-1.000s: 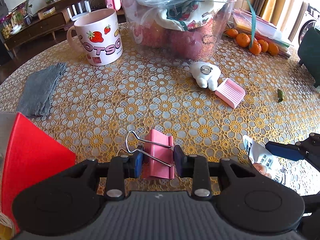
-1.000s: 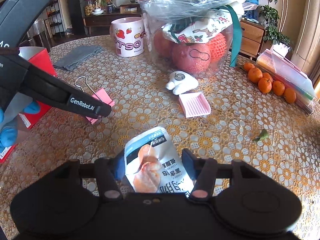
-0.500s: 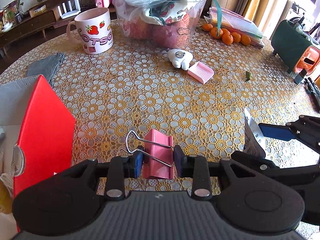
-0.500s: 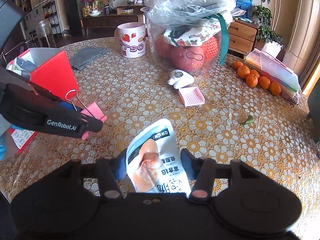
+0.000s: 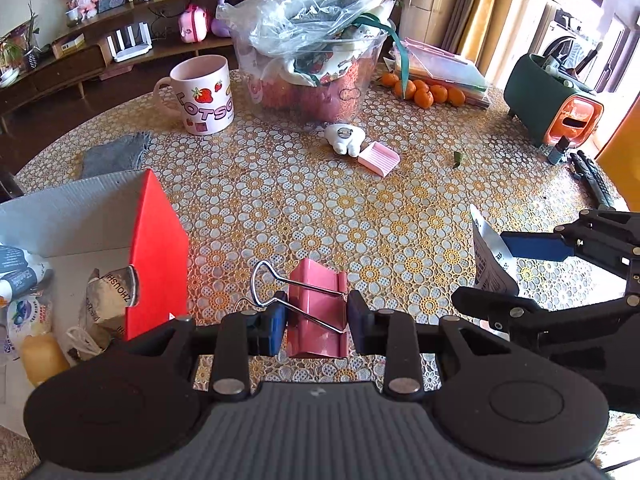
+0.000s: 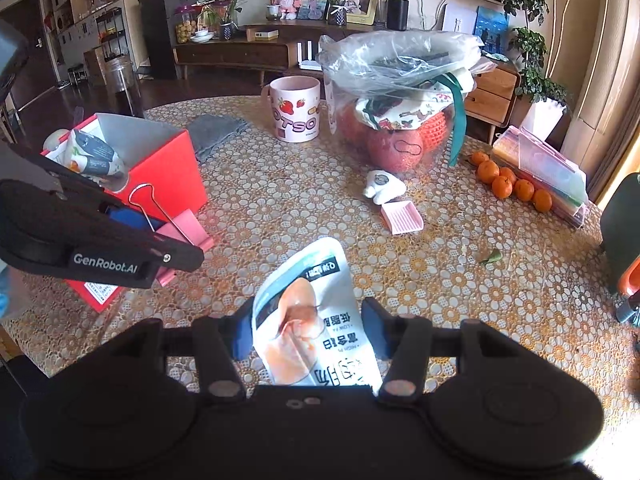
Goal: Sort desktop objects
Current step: 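Carry the snack packet and pink binder clip over the red shoebox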
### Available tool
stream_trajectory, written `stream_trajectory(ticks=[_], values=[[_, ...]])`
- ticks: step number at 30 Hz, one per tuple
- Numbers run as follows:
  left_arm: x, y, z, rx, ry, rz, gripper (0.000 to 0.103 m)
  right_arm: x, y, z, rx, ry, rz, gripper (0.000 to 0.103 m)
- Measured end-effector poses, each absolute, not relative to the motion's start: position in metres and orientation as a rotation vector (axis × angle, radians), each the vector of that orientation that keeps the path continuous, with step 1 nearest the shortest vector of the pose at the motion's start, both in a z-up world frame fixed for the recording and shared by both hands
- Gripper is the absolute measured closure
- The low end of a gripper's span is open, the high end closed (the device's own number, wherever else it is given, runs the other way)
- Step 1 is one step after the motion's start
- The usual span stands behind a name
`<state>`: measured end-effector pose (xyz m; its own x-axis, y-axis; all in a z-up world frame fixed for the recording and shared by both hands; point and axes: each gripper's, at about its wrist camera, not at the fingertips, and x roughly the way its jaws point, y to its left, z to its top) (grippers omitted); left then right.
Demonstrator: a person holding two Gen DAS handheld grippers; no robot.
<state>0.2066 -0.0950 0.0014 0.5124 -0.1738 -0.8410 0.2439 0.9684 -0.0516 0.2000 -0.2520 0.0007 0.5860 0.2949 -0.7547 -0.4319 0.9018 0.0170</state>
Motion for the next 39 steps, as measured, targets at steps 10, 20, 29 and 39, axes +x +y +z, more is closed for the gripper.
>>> stream_trajectory(ticks=[10,20,29,39], values=[[0.179,-0.049,0.041,0.103,0.936,-0.249,0.073,0.19,-0.207,0.044,-0.214,0.788,0.451,0.049],[0.167,0.023,0.053,0.078,0.922,-0.189,0.073,0.19,-0.134,0.063,-0.277,0.764,0.516,0.049],[0.164,0.097,0.059,0.064,0.91,-0.109,0.072,0.198,-0.068,0.07,-0.321,0.744,0.569,0.049],[0.172,0.15,0.041,0.051,0.942,-0.049,0.072,0.21,-0.012,0.061,-0.355,0.748,0.61,0.049]])
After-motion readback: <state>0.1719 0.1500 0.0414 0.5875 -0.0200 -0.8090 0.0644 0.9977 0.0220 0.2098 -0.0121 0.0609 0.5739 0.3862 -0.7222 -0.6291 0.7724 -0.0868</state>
